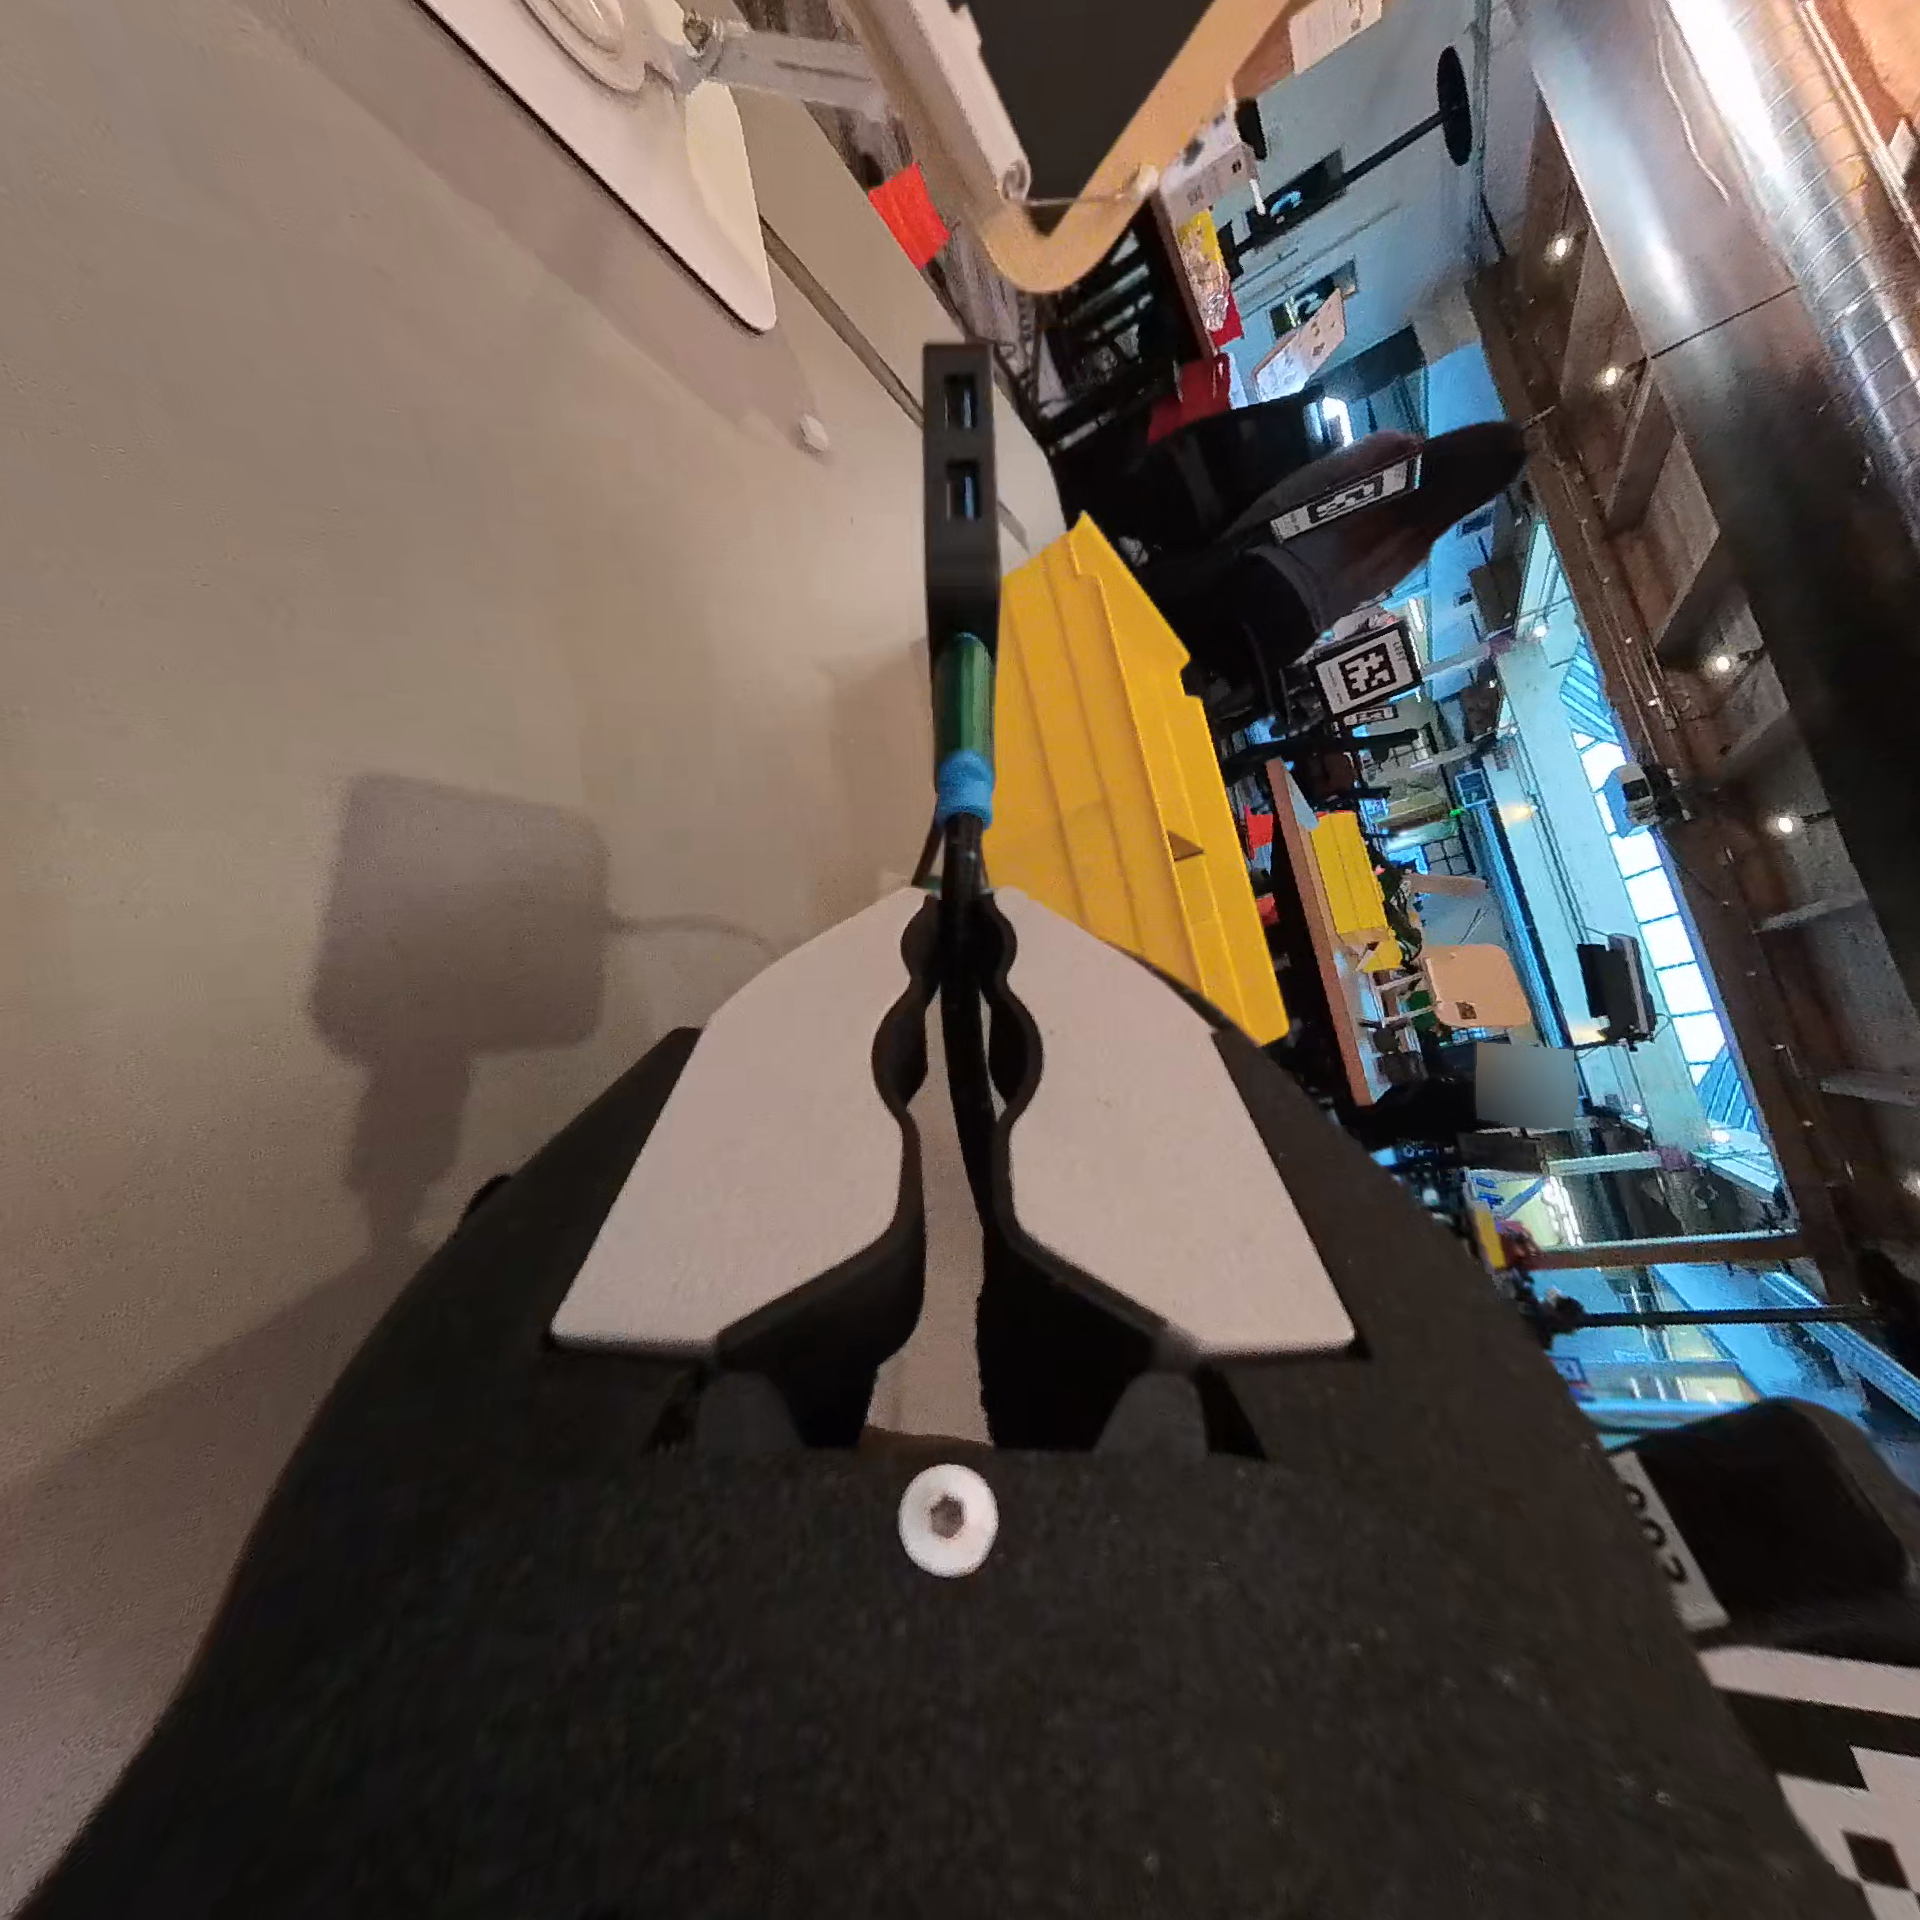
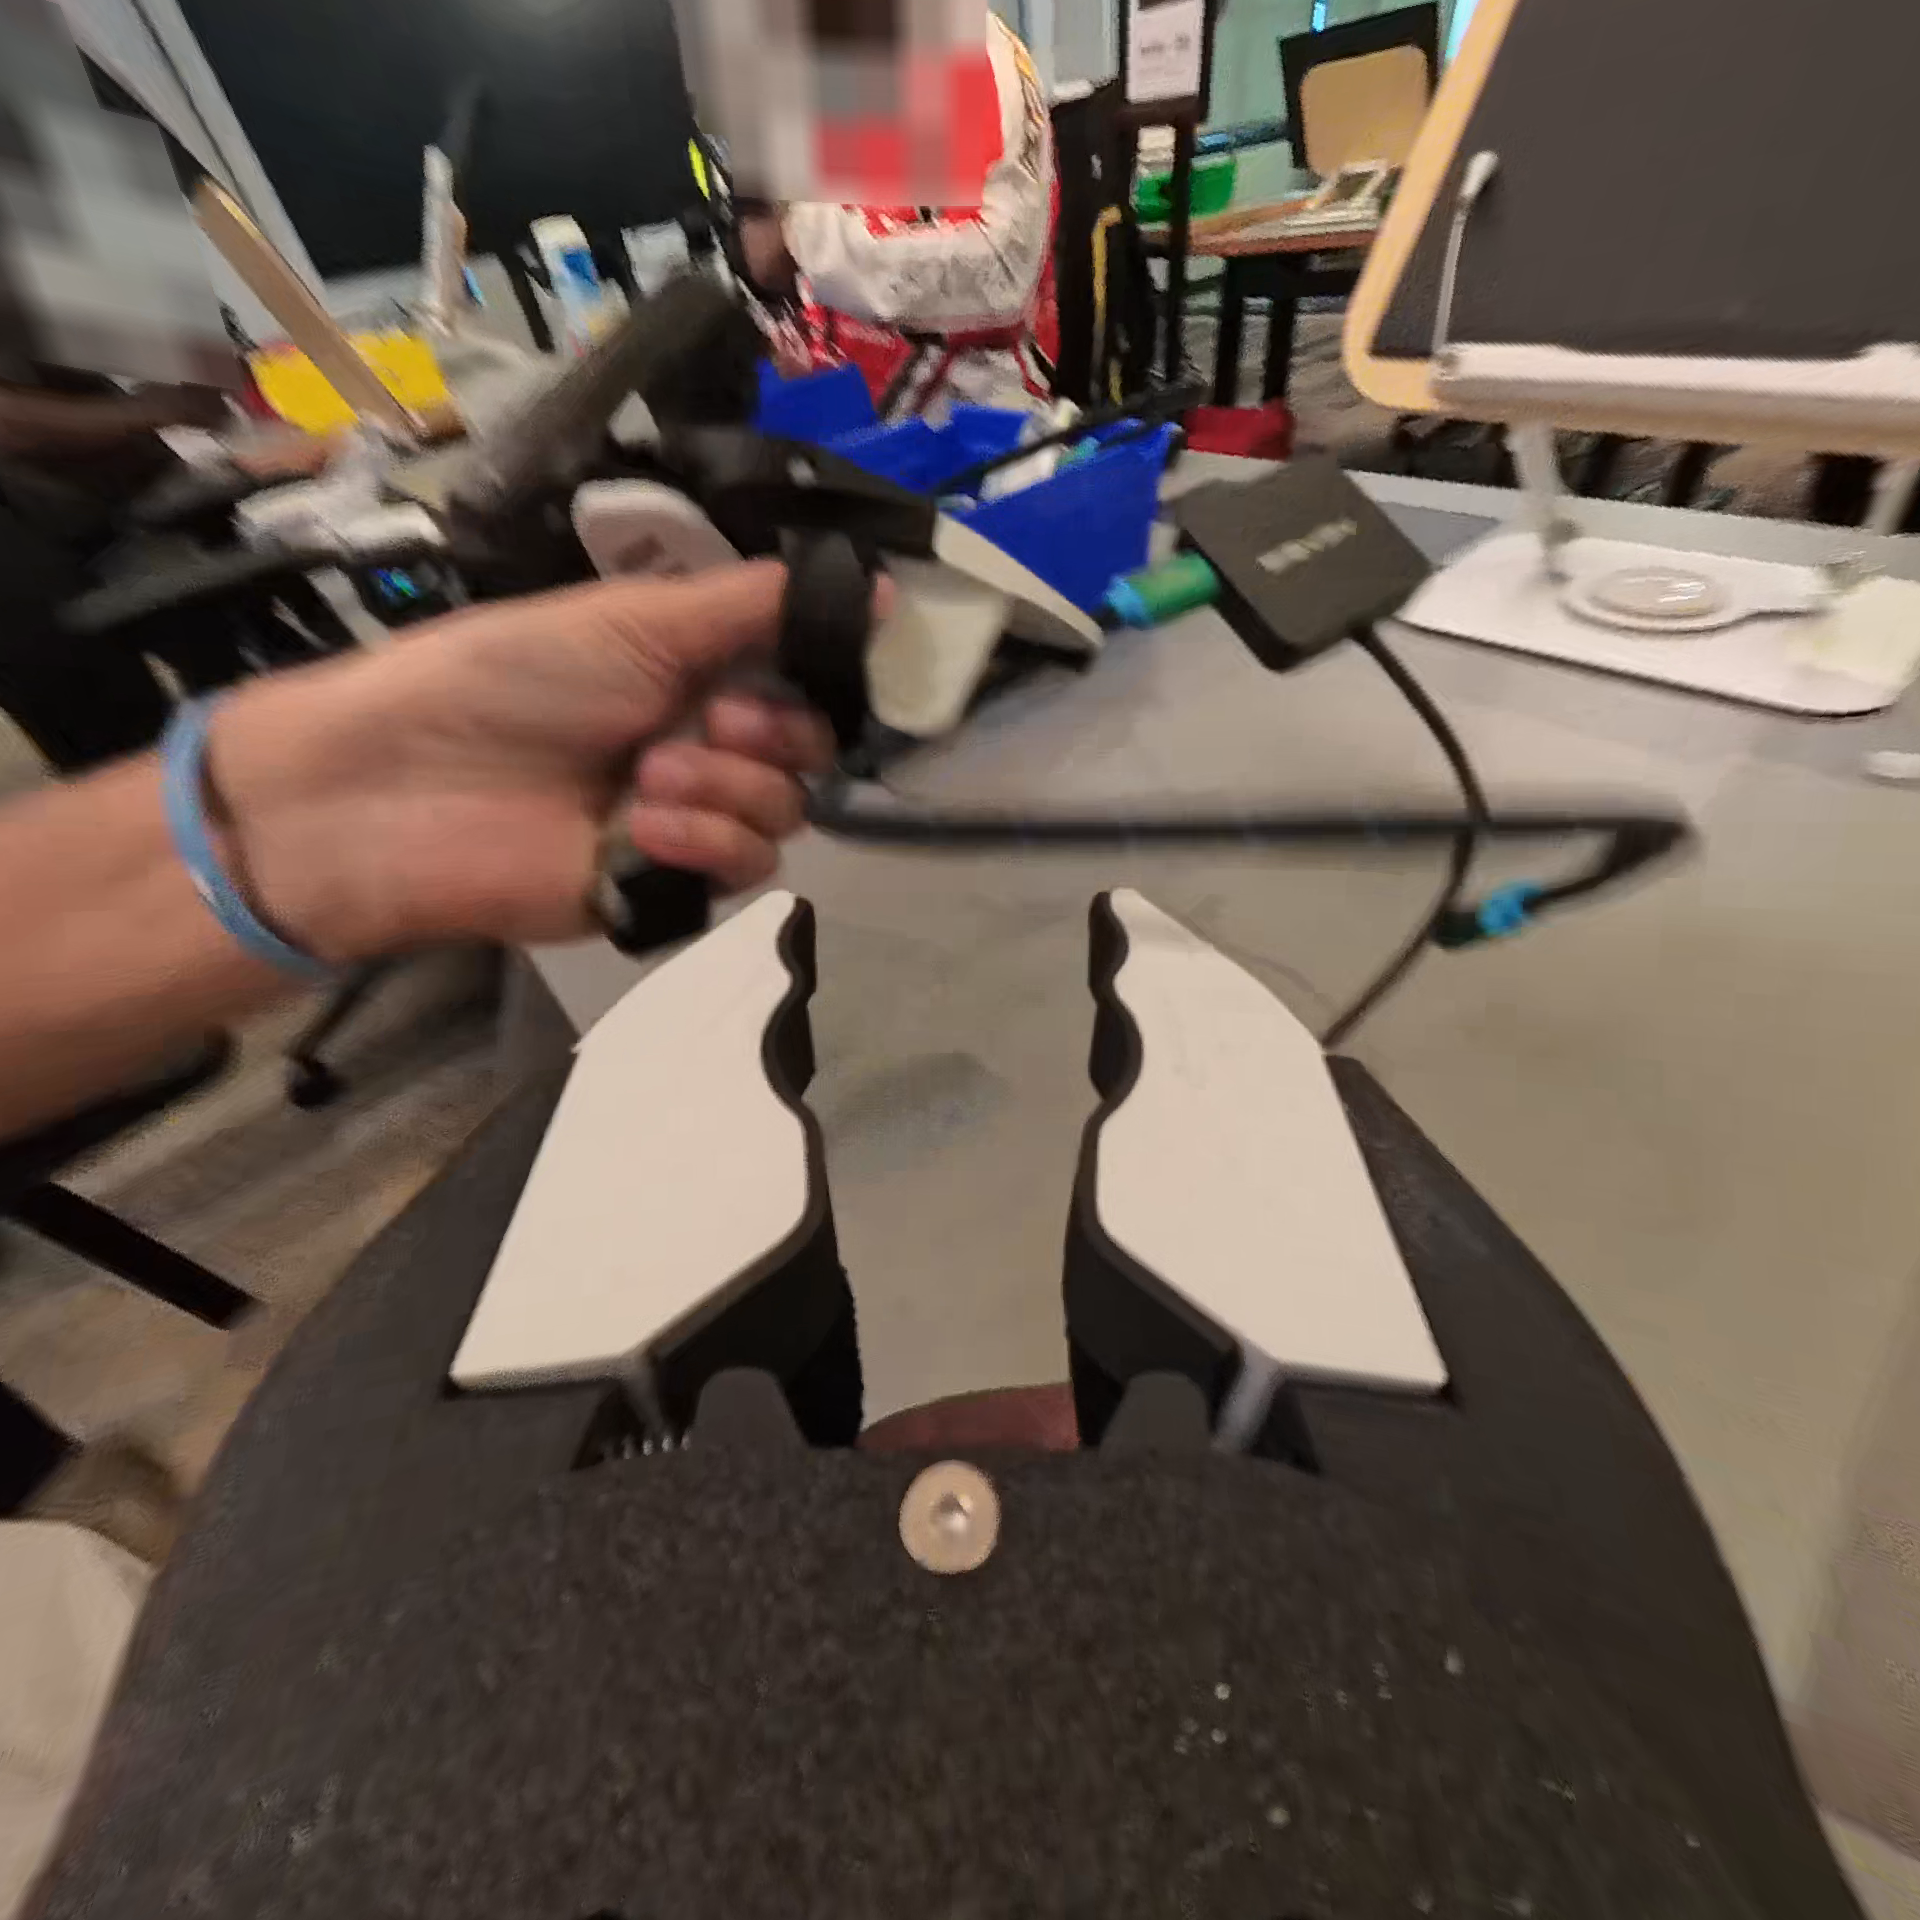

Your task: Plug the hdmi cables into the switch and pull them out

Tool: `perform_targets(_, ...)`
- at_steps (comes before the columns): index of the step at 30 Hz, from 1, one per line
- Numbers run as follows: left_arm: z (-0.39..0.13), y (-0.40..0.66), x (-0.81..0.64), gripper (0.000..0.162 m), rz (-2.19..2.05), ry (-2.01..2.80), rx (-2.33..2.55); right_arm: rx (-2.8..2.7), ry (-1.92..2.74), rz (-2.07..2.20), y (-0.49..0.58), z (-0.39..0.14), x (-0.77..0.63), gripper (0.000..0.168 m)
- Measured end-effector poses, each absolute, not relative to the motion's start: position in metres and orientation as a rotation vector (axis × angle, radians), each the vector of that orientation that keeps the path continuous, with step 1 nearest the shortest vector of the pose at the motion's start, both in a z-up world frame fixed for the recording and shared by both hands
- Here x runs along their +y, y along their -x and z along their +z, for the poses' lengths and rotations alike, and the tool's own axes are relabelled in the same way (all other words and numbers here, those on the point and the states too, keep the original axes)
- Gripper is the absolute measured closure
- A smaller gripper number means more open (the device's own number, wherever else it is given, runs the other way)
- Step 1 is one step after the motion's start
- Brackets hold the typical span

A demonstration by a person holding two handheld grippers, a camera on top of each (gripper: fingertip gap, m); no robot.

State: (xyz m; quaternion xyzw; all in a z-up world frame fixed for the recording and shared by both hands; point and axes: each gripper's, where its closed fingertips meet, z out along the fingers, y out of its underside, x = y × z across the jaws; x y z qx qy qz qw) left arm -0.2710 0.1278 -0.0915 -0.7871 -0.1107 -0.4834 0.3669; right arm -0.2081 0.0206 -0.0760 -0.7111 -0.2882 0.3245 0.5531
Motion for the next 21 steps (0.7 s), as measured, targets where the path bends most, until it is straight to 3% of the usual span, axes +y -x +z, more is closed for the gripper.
perform_targets(3, -0.093, 0.258, 0.12, 0.156, -1.289, 1.997, -0.276, -0.591, 1.703, 0.973, 0.234, -0.07, 0.019, 0.121)
perform_targets(7, -0.108, 0.26, 0.113, 0.155, -1.338, 2.003, -0.303, -0.614, 1.741, 1.062, 0.239, -0.07, 0.028, 0.159)
perform_targets(13, -0.107, 0.27, 0.09, 0.15, -1.596, 1.885, -0.095, -0.813, 1.728, 1.071, 0.208, -0.052, 0.037, 0.166)
perform_targets(16, -0.113, 0.27, 0.082, 0.145, -1.481, 1.919, 0.101, -0.979, 1.691, 1.033, 0.208, -0.036, 0.037, 0.166)
perform_targets(21, -0.126, 0.287, 0.081, 0.111, -0.999, 1.966, 0.495, -1.061, 1.657, 1.089, 0.204, -0.008, 0.049, 0.166)
